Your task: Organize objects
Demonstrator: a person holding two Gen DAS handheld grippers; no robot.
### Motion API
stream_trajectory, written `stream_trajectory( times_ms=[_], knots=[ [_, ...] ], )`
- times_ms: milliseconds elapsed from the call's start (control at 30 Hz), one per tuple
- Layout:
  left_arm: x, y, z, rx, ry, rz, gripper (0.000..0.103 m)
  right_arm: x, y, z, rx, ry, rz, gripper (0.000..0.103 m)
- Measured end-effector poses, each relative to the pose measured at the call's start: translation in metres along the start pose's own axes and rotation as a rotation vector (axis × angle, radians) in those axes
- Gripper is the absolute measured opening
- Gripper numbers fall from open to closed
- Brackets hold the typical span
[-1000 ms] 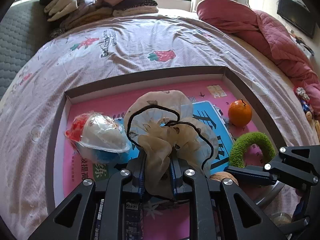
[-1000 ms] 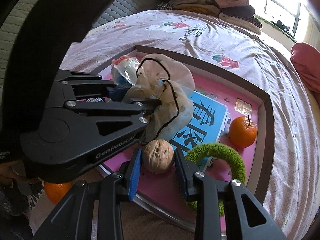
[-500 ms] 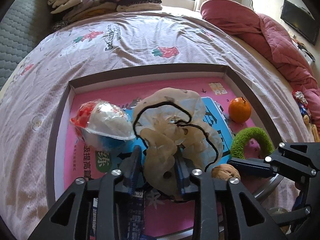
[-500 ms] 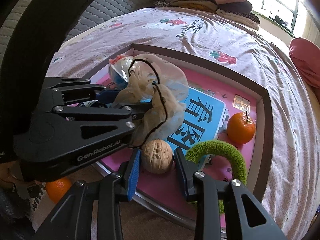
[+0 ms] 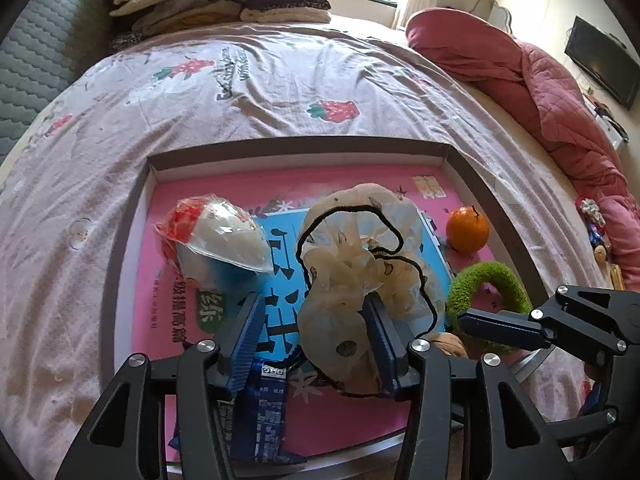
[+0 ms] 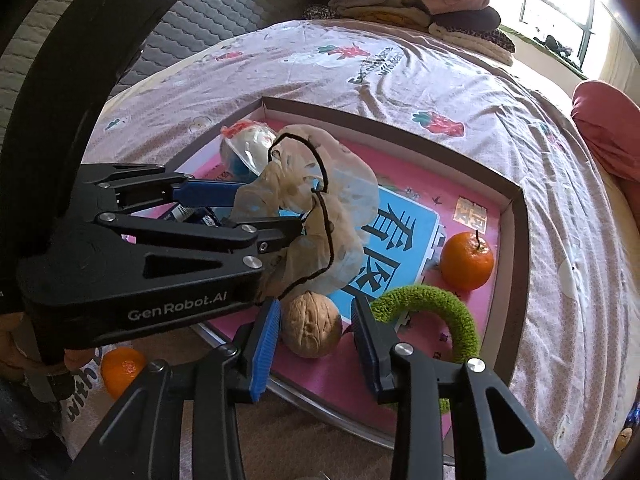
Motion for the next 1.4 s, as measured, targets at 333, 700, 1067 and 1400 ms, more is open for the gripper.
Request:
stream_trajectory(
  times_ms=[333,700,1067,1400],
  knots=[
    [0.001,-0.001,-0.012,-0.014,0.007,-0.008,0.060,0.000,0.003,-0.013,-0.026,-0.003,0.010,0.037],
    [-0.004,0.005,-0.032,-0.037,-0.005,-0.015,0.062,-0.001,0.002,-0.025,-0.044,-0.012,0.024,0.038],
    [0.011,-0.001,-0.053,-0.074,0.089,-0.070,0.069,-0.005,0.009,-0.046,-0.094,-0.030,0.047,0.047],
    [0.007,-0.017,-0.084,-0.120,0.072,-0.073,0.070,0.000,0.012,-0.067,-0.137,-0.046,0.057,0.048]
  ],
)
Point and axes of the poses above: each gripper's, at about its wrist camera, not at the fingertips, and z roughly the way its jaws point, x to its left, y to its top, the point moved 6 cm from there along z, roughly the way its jaws point, and after that the axes turned 11 degrees about -z, right-handed, at the moved point
